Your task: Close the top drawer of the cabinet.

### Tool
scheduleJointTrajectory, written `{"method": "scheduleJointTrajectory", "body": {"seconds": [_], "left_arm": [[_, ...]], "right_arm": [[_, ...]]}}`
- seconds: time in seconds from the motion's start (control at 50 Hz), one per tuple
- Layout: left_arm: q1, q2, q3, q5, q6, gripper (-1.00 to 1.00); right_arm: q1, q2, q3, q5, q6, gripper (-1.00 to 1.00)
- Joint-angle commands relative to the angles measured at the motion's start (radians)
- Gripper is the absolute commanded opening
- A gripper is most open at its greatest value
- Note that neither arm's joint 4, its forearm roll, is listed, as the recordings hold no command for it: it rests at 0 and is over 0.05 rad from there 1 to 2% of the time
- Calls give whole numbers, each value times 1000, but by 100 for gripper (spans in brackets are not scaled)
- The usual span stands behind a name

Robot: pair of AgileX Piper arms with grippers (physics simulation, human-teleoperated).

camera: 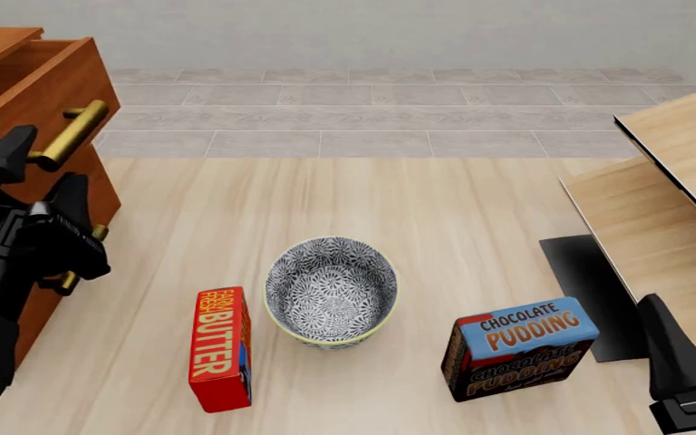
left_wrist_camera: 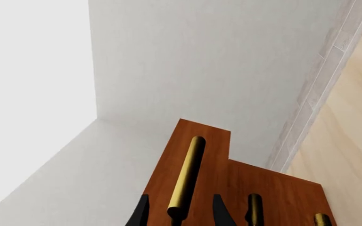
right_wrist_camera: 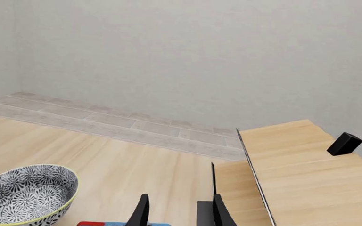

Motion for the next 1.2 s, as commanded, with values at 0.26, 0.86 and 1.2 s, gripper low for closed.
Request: {"method": "scheduleJointTrajectory", "body": {"seconds": [0.26, 0.86, 1.2], "left_arm": [[73, 10, 5, 0, -23, 100], [142, 51, -17, 0, -37, 100], [181, 67, -30, 0, -39, 100]], "right_arm": [[0, 0, 0, -5, -3, 100], [-3, 0, 0, -11, -3, 100], [-2, 0, 0, -12, -3, 100]]}}
